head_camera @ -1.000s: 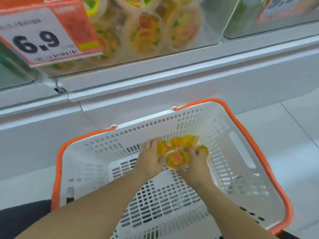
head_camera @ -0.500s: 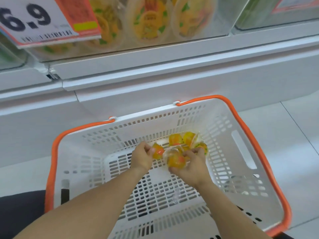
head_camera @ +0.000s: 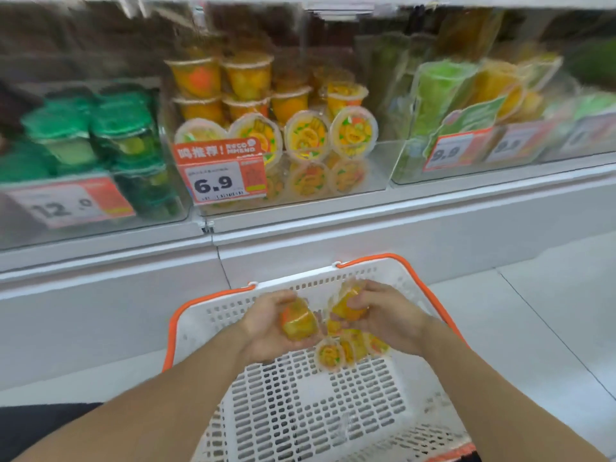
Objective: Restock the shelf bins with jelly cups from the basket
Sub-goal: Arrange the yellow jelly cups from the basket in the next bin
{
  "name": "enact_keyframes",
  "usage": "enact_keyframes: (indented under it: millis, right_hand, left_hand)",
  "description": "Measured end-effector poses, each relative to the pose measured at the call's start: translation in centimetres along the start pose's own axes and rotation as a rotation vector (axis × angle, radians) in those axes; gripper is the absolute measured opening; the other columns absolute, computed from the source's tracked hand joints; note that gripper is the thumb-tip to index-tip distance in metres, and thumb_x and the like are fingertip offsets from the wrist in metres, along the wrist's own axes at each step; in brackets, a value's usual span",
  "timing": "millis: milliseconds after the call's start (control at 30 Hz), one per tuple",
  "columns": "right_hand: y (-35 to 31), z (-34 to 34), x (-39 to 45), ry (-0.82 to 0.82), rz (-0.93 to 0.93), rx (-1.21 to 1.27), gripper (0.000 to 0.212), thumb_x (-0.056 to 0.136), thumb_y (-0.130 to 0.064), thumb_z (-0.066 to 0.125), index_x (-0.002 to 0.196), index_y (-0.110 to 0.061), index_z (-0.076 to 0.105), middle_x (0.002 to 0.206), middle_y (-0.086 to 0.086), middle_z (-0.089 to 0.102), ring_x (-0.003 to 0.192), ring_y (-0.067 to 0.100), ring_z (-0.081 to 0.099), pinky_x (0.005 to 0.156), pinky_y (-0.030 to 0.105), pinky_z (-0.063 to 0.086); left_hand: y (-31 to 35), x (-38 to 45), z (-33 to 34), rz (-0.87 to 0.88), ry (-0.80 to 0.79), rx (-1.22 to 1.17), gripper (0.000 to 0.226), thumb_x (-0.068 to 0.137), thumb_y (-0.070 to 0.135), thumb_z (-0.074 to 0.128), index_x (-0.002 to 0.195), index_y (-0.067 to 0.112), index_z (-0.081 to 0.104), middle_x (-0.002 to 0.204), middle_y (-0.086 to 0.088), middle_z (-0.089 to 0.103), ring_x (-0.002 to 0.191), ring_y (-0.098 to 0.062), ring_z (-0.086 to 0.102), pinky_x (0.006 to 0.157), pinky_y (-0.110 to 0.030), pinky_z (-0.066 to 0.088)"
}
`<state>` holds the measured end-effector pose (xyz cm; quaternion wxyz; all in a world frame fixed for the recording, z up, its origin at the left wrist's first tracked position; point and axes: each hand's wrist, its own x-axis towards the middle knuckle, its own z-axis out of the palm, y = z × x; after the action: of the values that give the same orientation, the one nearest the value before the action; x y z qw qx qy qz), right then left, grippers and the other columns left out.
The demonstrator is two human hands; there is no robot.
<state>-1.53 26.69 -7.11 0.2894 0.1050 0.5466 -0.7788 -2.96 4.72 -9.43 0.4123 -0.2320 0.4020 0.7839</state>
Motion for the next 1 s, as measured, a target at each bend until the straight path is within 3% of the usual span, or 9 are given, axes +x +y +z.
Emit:
enact_keyframes:
  millis: [100,200,267,333,467,633,733,833,1000]
  right_hand:
    - [-4.6,1.1,-2.5,-0.084,0.030,-0.147,0.056,0.073,0.020,0.068,0.124,0.003,0.055,0.110,0.026,0.063,0.101,0.041,0.066,0.094,0.054,0.054]
    - [-9.6,2.4,-4.6,-0.179,0.080,-0.363,0.079,0.064,0.011,0.074,0.133,-0.023,0.055,0.115,0.026,0.062,0.098,0.035,0.067,0.087,0.047,0.055]
    - [-12.2,3.8,-5.6,-0.171,0.001,-0.544,0.073,0.067,0.004,0.075,0.132,-0.027,0.059,0.117,0.023,0.066,0.095,0.025,0.066,0.080,0.035,0.052]
    - [-13.7,5.2,-6.0,-0.098,-0.136,-0.615,0.061,0.068,0.002,0.080,0.123,-0.021,0.066,0.110,0.019,0.069,0.092,0.023,0.065,0.076,0.031,0.049]
    - [-15.8,7.2,-5.9,0.041,-0.399,-0.642,0.064,0.055,-0.002,0.092,0.114,-0.011,0.069,0.106,0.022,0.071,0.084,0.024,0.069,0.086,0.044,0.055]
    - [-18.1,8.7,-4.5,0.094,-0.483,-0.811,0.076,0.054,-0.021,0.096,0.123,-0.023,0.063,0.104,0.006,0.076,0.092,0.024,0.074,0.094,0.044,0.056]
    - [-19.3,9.3,-3.4,0.142,-0.566,-0.792,0.071,0.045,-0.029,0.099,0.111,-0.023,0.071,0.111,0.002,0.074,0.099,0.023,0.072,0.095,0.048,0.055]
    - [-21.0,10.0,-2.1,0.239,-0.716,-0.636,0.070,0.050,-0.017,0.097,0.114,-0.018,0.068,0.110,0.004,0.074,0.101,0.029,0.071,0.090,0.051,0.057]
    - [-23.2,10.8,2.2,0.512,-0.832,-0.578,0.073,0.059,-0.028,0.096,0.123,-0.019,0.063,0.113,0.001,0.069,0.094,0.017,0.070,0.087,0.034,0.058]
  left_hand:
    - [2.5,-3.6,3.1,-0.066,-0.164,0.278,0.035,0.092,0.043,0.056,0.075,0.013,0.059,0.101,-0.020,0.064,0.087,-0.036,0.064,0.056,-0.030,0.053]
    - [5.6,-6.6,5.6,-0.094,-0.257,0.634,0.039,0.088,0.054,0.061,0.081,0.015,0.060,0.096,-0.015,0.067,0.078,-0.031,0.066,0.050,-0.024,0.046]
    - [7.4,-8.3,7.3,-0.057,-0.279,0.771,0.045,0.089,0.057,0.061,0.101,0.014,0.059,0.096,-0.014,0.068,0.074,-0.029,0.066,0.046,-0.023,0.045]
    - [8.5,-10.0,8.7,0.004,-0.258,0.826,0.050,0.091,0.055,0.058,0.116,0.012,0.053,0.096,-0.012,0.068,0.074,-0.028,0.066,0.044,-0.023,0.045]
    - [9.5,-12.8,10.4,0.249,-0.120,0.758,0.045,0.094,0.046,0.058,0.118,0.008,0.060,0.095,-0.011,0.067,0.076,-0.028,0.065,0.044,-0.027,0.046]
    - [10.8,-14.6,11.2,0.556,0.065,0.563,0.028,0.093,0.037,0.063,0.111,0.016,0.072,0.098,-0.018,0.072,0.080,-0.032,0.066,0.047,-0.029,0.048]
    - [11.3,-15.3,11.6,0.601,0.096,0.462,0.031,0.095,0.037,0.060,0.111,0.014,0.072,0.096,-0.014,0.075,0.077,-0.029,0.070,0.048,-0.030,0.049]
    - [11.8,-15.6,12.0,0.623,0.118,0.363,0.041,0.097,0.039,0.056,0.107,0.002,0.069,0.095,-0.019,0.074,0.080,-0.031,0.073,0.046,-0.029,0.051]
    - [11.8,-15.5,12.3,0.628,0.094,0.125,0.048,0.098,0.034,0.053,0.117,-0.009,0.058,0.101,-0.026,0.069,0.084,-0.043,0.073,0.052,-0.037,0.059]
